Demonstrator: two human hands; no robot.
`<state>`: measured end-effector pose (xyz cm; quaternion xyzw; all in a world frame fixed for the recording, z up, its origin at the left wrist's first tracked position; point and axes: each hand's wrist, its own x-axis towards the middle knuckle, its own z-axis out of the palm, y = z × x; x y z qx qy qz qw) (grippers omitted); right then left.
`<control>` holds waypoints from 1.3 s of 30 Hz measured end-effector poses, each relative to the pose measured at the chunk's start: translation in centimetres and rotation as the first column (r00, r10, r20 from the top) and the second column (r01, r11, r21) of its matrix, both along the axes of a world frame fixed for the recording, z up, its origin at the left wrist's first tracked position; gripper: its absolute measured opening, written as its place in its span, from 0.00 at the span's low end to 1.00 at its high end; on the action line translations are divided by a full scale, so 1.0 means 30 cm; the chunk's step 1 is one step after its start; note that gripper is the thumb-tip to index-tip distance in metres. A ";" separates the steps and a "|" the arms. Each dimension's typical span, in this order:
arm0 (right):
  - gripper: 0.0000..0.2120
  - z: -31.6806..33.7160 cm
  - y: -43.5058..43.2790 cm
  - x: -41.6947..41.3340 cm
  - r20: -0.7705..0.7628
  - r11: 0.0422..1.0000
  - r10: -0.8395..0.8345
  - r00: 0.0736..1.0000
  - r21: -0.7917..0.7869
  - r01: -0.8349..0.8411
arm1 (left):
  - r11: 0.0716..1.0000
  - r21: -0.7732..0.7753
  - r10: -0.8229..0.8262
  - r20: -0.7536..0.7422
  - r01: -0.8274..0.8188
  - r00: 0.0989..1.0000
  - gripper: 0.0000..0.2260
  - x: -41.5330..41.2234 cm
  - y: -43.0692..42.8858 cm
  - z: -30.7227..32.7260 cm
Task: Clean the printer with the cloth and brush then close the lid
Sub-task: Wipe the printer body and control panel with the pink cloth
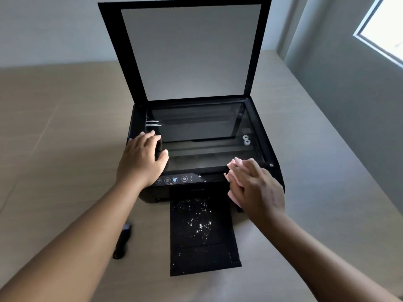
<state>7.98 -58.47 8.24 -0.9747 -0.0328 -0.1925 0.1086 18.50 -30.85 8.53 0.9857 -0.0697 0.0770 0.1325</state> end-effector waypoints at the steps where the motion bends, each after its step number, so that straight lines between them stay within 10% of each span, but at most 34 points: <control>1: 0.13 -0.004 0.028 -0.002 -0.006 1.000 0.012 1.000 -0.009 -0.013 | 1.000 -0.002 -0.003 -0.004 0.003 1.000 0.25 0.001 0.003 -0.004; 16: 0.12 -0.034 0.375 -0.014 0.018 0.915 0.004 1.000 0.404 -0.011 | 0.931 -0.097 -0.362 -0.122 0.352 0.924 0.24 0.027 0.169 0.043; 23: 0.26 -0.024 0.500 0.000 0.024 0.935 0.082 0.996 0.344 -0.086 | 0.910 -0.260 -0.347 -0.045 0.324 0.937 0.24 0.035 0.177 0.009; 39: 0.12 0.013 0.557 0.012 -0.096 0.964 0.187 0.978 0.211 -0.164 | 0.886 -0.230 -0.423 -0.041 0.403 0.905 0.23 0.047 0.220 0.003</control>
